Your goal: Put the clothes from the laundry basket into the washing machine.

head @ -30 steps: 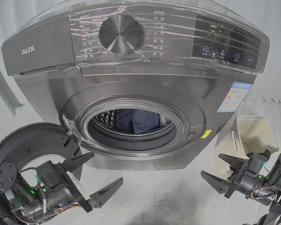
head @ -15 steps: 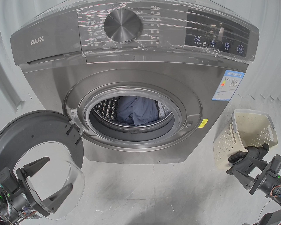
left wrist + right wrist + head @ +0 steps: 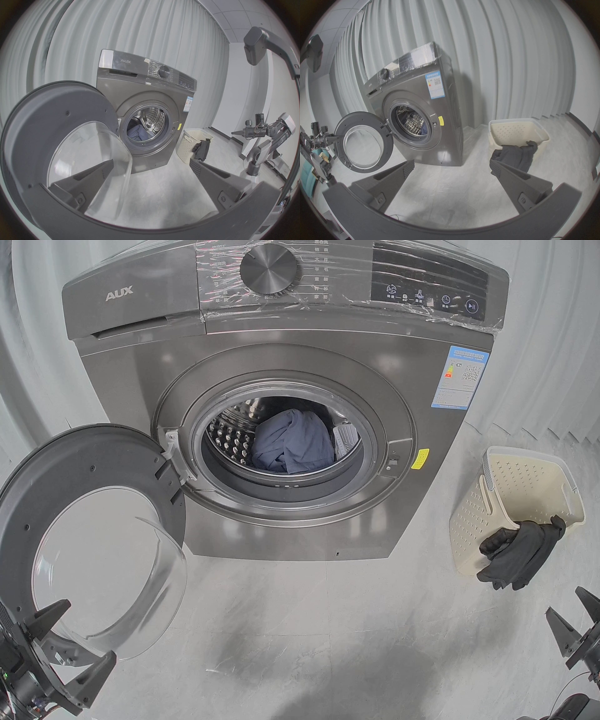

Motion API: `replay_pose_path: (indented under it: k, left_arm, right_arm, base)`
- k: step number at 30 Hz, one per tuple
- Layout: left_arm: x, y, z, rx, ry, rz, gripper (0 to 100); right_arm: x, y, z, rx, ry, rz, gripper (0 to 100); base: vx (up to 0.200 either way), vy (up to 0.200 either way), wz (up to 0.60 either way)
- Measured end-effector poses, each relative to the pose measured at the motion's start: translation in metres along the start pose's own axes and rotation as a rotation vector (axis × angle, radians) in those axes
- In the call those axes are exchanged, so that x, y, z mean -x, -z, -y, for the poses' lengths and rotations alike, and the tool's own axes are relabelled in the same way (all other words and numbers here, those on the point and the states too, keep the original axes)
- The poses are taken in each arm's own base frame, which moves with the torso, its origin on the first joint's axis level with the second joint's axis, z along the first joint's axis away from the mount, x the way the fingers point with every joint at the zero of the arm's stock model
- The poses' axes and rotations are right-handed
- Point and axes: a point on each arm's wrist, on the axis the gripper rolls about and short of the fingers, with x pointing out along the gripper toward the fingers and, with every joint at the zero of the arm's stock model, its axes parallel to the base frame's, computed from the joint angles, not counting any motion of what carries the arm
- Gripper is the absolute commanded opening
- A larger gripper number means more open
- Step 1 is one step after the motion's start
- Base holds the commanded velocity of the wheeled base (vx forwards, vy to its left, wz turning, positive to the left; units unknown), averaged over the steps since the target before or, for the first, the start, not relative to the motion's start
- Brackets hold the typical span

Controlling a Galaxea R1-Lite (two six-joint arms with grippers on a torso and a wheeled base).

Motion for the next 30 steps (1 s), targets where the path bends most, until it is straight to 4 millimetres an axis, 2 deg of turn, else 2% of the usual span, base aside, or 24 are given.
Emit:
replay_pose_path:
  k: [5,13,18,26,30]
  left_arm:
    - [0.019,0.01,0.0,0.004,0.004,0.0,100]
    - [0.041,0.028,0.002,0.009,-0.094,-0.002,100]
    - [0.05,0.043,0.004,0.005,-0.188,-0.056,100]
    - [0.054,0.045,0.005,-0.029,-0.287,-0.021,100]
    - [0.056,0.046,0.003,-0.053,-0.434,-0.017,100]
  right_arm:
    - [0.02,0.011,0.003,0.0,0.058,0.026,100]
    - [0.041,0.033,0.005,-0.008,0.116,0.031,100]
    - [0.046,0.039,0.006,0.019,0.154,0.041,100]
    - [0.052,0.046,0.002,0.085,0.195,0.053,100]
    - [0.053,0.048,0.002,0.08,0.197,0.062,100]
  base:
    - [0.0,0.0,0.0]
    - [0.0,-0.2,0.0]
    - [0.0,-0.04,0.0]
    - [0.0,0.0,0.0]
    - [0.0,0.0,0.0]
